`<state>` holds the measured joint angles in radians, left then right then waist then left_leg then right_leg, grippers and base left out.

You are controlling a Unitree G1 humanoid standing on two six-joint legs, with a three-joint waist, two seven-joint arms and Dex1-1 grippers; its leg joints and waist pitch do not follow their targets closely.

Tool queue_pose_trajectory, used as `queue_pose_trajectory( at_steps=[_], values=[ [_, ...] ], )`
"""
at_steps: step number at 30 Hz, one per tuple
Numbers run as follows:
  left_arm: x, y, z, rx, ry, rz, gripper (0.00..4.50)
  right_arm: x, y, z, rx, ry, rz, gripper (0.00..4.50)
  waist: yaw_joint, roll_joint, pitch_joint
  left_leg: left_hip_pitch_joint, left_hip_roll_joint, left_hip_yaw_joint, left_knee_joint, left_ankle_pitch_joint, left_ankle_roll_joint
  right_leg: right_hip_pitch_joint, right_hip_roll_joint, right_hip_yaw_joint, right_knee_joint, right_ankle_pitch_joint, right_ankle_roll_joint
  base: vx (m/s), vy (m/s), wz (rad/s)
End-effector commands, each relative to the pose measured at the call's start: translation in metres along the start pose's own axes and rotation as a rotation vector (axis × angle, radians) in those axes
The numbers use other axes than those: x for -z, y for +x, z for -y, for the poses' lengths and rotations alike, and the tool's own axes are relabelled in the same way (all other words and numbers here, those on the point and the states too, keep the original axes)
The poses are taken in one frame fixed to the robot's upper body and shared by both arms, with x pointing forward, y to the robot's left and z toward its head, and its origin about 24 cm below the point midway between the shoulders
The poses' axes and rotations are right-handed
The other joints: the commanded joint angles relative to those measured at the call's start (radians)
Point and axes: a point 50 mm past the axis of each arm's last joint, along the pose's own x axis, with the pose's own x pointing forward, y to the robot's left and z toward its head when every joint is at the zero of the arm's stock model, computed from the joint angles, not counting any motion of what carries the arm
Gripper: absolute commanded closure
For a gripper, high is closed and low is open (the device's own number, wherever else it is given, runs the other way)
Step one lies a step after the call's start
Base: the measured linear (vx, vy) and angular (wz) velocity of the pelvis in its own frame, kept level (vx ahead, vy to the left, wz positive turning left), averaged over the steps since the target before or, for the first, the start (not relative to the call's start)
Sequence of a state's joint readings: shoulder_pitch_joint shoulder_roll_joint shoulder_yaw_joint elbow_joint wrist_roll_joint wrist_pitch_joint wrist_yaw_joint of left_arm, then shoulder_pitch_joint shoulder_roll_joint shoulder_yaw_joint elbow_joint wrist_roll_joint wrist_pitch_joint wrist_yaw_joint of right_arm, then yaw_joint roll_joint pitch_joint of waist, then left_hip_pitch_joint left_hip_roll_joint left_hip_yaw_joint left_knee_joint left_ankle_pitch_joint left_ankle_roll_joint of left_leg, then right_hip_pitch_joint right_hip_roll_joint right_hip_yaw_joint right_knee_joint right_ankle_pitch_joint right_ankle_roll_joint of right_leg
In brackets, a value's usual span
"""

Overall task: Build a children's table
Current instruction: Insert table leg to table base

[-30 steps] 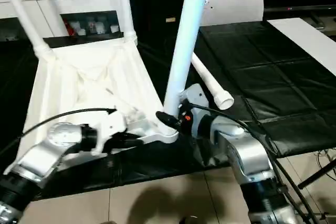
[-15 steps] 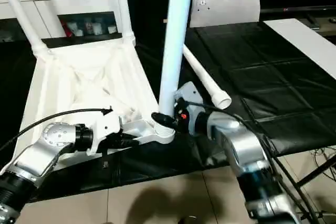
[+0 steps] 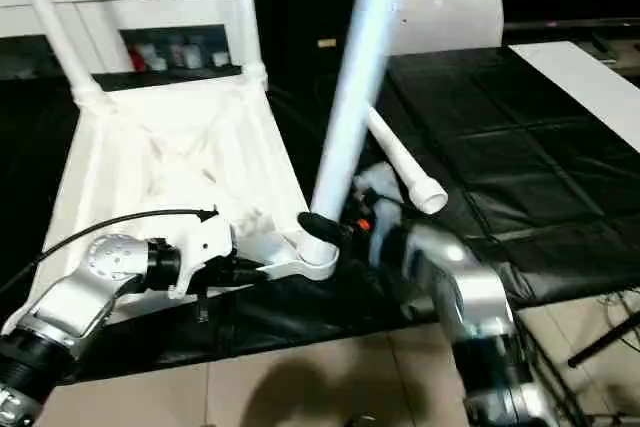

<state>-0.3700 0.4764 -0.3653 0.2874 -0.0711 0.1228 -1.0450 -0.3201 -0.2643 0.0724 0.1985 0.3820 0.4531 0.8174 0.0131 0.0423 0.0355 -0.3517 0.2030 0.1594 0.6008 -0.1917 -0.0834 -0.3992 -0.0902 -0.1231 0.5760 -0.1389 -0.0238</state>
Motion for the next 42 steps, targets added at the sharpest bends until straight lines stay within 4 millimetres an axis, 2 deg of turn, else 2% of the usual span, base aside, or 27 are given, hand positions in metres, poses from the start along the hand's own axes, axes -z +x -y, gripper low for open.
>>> queue_pose_trajectory(
  at_steps=[1, 2, 4, 8, 11, 12, 13, 17, 21, 23, 24, 25, 26, 27, 28, 29, 30, 32, 33, 35, 38, 40, 41, 42],
  values=[
    [-0.013, -0.004, -0.009, -0.033, 0.02, 0.067, 4.5, 0.034, -0.009, 0.001, 0.042, 0.074, -0.088, 2.59, 0.0, -0.005, -0.049, 0.001, 0.009, -0.003, -0.071, -0.334, 0.037, 0.039, -0.049, 0.034, -0.104, -0.589, -0.04, 0.0, 0.0, 0.0],
    [-0.013, -0.004, -0.01, -0.038, 0.019, 0.067, 4.5, 0.036, -0.01, 0.001, 0.052, 0.068, -0.074, 2.59, 0.001, 0.006, -0.05, 0.004, 0.008, -0.005, -0.07, -0.34, 0.034, 0.039, -0.05, 0.033, -0.102, -0.593, -0.04, 0.0, 0.0, 0.0],
    [-0.013, -0.004, -0.01, -0.04, 0.018, 0.067, 4.5, 0.042, -0.013, 0.0, 0.059, 0.072, -0.058, 2.59, -0.001, 0.001, -0.05, 0.002, 0.008, -0.005, -0.072, -0.346, 0.036, 0.039, -0.049, 0.032, -0.106, -0.594, -0.035, 0.0, 0.0, 0.0],
    [-0.013, -0.004, -0.011, -0.033, 0.023, 0.062, 4.5, 0.051, -0.016, -0.005, 0.035, -0.021, -0.096, 2.59, -0.004, 0.002, -0.048, 0.002, 0.006, -0.007, -0.072, -0.371, 0.039, 0.037, -0.049, 0.028, -0.111, -0.628, -0.021, 0.0, 0.0, 0.0],
    [-0.013, -0.005, -0.011, -0.027, 0.034, 0.05, 4.5, 0.05, -0.015, -0.006, 0.016, -0.072, -0.116, 2.59, -0.01, 0.003, -0.047, 0.004, 0.002, -0.009, -0.069, -0.39, 0.038, 0.035, -0.048, 0.023, -0.116, -0.662, -0.008, 0.0, 0.0, 0.0],
    [-0.012, -0.005, -0.012, -0.026, 0.041, 0.042, 4.5, 0.049, -0.014, -0.007, -0.001, -0.113, -0.138, 2.59, -0.01, -0.002, -0.047, 0.004, 0.002, -0.009, -0.068, -0.391, 0.038, 0.034, -0.047, 0.023, -0.118, -0.668, -0.004, 0.0, 0.0, 0.0],
    [-0.012, -0.006, -0.013, -0.024, 0.047, 0.035, 4.5, 0.049, -0.012, -0.007, -0.022, -0.162, -0.163, 2.59, -0.011, 0.002, -0.046, 0.003, 0.002, -0.011, -0.069, -0.394, 0.039, 0.034, -0.048, 0.022, -0.118, -0.674, -0.001, 0.0, 0.0, 0.0],
    [-0.011, -0.006, -0.014, -0.013, 0.059, 0.019, 4.5, 0.048, -0.007, -0.008, -0.075, -0.22, -0.201, 2.59, -0.015, -0.002, -0.044, 0.004, -0.001, -0.013, -0.066, -0.411, 0.04, 0.031, -0.049, 0.018, -0.122, -0.704, 0.011, 0.0, 0.0, 0.0],
    [-0.01, -0.007, -0.014, 0.022, 0.089, -0.012, 4.5, 0.045, -0.001, -0.006, -0.132, -0.246, -0.23, 2.59, -0.026, -0.002, -0.04, 0.009, -0.006, -0.017, -0.059, -0.447, 0.037, 0.027, -0.047, 0.003, -0.135, -0.753, 0.035, 0.0, 0.0, 0.0],
    [-0.01, -0.007, -0.014, 0.041, 0.104, -0.027, 4.5, 0.043, 0.002, -0.006, -0.165, -0.245, -0.243, 2.59, -0.038, 0.007, -0.037, 0.016, -0.002, -0.023, -0.06, -0.491, 0.037, 0.029, -0.048, -0.011, -0.146, -0.757, 0.039, 0.0, 0.0, 0.0],
    [-0.01, -0.007, -0.014, 0.046, 0.107, -0.03, 4.5, 0.043, 0.003, -0.006, -0.173, -0.245, -0.247, 2.59, -0.045, 0.017, -0.034, 0.029, 0.01, -0.029, -0.068, -0.539, 0.033, 0.031, -0.049, -0.022, -0.151, -0.724, 0.024, 0.0, 0.0, 0.0],
    [-0.01, -0.007, -0.015, 0.061, 0.122, -0.039, 4.5, 0.043, 0.004, -0.007, -0.204, -0.231, -0.253, 2.59, -0.05, 0.01, -0.036, 0.022, 0.012, -0.031, -0.07, -0.543, 0.031, 0.041, -0.051, -0.025, -0.147, -0.705, 0.021, 0.0, 0.0, 0.0],
    [-0.011, -0.007, -0.016, 0.076, 0.135, -0.047, 4.5, 0.043, 0.005, -0.008, -0.23, -0.22, -0.259, 2.59, -0.048, 0.021, -0.034, 0.023, 0.017, -0.036, -0.077, -0.571, 0.022, 0.046, -0.053, -0.027, -0.144, -0.689, 0.016, 0.0, 0.0, 0.0],
    [-0.011, -0.007, -0.017, 0.102, 0.159, -0.062, 4.5, 0.045, 0.007, -0.01, -0.28, -0.211, -0.276, 2.59, -0.05, 0.02, -0.034, 0.03, 0.019, -0.039, -0.079, -0.595, 0.018, 0.045, -0.055, -0.028, -0.146, -0.673, 0.006, 0.0, 0.0, 0.0],
    [-0.011, -0.007, -0.017, 0.104, 0.16, -0.063, 4.5, 0.045, 0.007, -0.01, -0.283, -0.21, -0.277, 2.59, -0.05, 0.02, -0.035, 0.03, 0.019, -0.041, -0.08, -0.6, 0.015, 0.048, -0.058, -0.027, -0.143, -0.666, 0.0, 0.0, 0.0, 0.0],
    [-0.012, -0.007, -0.018, 0.118, 0.174, -0.072, 4.5, 0.048, 0.008, -0.012, -0.316, -0.219, -0.298, 2.59, -0.049, 0.018, -0.036, 0.022, 0.02, -0.044, -0.084, -0.59, 0.01, 0.054, -0.064, -0.021, -0.135, -0.649, -0.011, 0.0, 0.0, 0.0],
    [-0.012, -0.007, -0.019, 0.126, 0.183, -0.078, 4.5, 0.05, 0.009, -0.014, -0.338, -0.222, -0.309, 2.59, -0.046, 0.014, -0.037, 0.02, 0.018, -0.042, -0.083, -0.573, 0.011, 0.053, -0.067, -0.017, -0.135, -0.651, -0.017, 0.0, 0.0, 0.0],
    [-0.012, -0.007, -0.021, 0.136, 0.197, -0.088, 4.5, 0.052, 0.012, -0.018, -0.375, -0.22, -0.32, 2.59, -0.042, 0.016, -0.039, 0.015, 0.018, -0.042, -0.085, -0.547, 0.012, 0.056, -0.07, -0.011, -0.129, -0.639, -0.031, 0.0, 0.0, 0.0],
    [-0.012, -0.006, -0.023, 0.14, 0.202, -0.098, 4.5, 0.054, 0.014, -0.023, -0.414, -0.216, -0.331, 2.59, -0.038, 0.013, -0.042, 0.011, 0.021, -0.042, -0.087, -0.526, 0.013, 0.058, -0.072, -0.005, -0.124, -0.615, -0.041, 0.0, 0.0, 0.0],
    [-0.012, -0.006, -0.024, 0.141, 0.201, -0.102, 4.5, 0.056, 0.014, -0.026, -0.435, -0.218, -0.341, 2.59, -0.034, 0.016, -0.045, 0.007, 0.023, -0.04, -0.091, -0.501, 0.016, 0.06, -0.072, 0.003, -0.116, -0.574, -0.063, 0.0, 0.0, 0.0],
    [-0.008, -0.007, -0.026, 0.141, 0.211, -0.131, 4.5, 0.057, 0.015, -0.027, -0.456, -0.216, -0.353, 2.59, -0.032, 0.012, -0.047, 0.0, 0.024, -0.039, -0.093, -0.477, 0.021, 0.064, -0.071, 0.009, -0.109, -0.551, -0.08, 0.0, 0.0, 0.0],
    [-0.005, -0.009, -0.029, 0.133, 0.206, -0.145, 4.5, 0.057, 0.017, -0.028, -0.469, -0.216, -0.358, 2.59, -0.029, 0.013, -0.05, 0.001, 0.024, -0.036, -0.093, -0.46, 0.023, 0.065, -0.071, 0.01, -0.109, -0.546, -0.084, 0.0, 0.0, 0.0],
    [-0.004, -0.01, -0.029, 0.128, 0.204, -0.149, 4.5, 0.057, 0.017, -0.027, -0.469, -0.217, -0.357, 2.59, -0.028, 0.009, -0.051, -0.001, 0.024, -0.035, -0.093, -0.445, 0.025, 0.066, -0.071, 0.011, -0.107, -0.539, -0.087, 0.0, 0.0, 0.0],
    [-0.003, -0.01, -0.029, 0.125, 0.203, -0.152, 4.5, 0.056, 0.018, -0.027, -0.468, -0.217, -0.356, 2.59, -0.025, 0.011, -0.051, -0.001, 0.025, -0.034, -0.093, -0.432, 0.028, 0.067, -0.071, 0.012, -0.106, -0.531, -0.092, 0.0, 0.0, 0.0]
  ],
)
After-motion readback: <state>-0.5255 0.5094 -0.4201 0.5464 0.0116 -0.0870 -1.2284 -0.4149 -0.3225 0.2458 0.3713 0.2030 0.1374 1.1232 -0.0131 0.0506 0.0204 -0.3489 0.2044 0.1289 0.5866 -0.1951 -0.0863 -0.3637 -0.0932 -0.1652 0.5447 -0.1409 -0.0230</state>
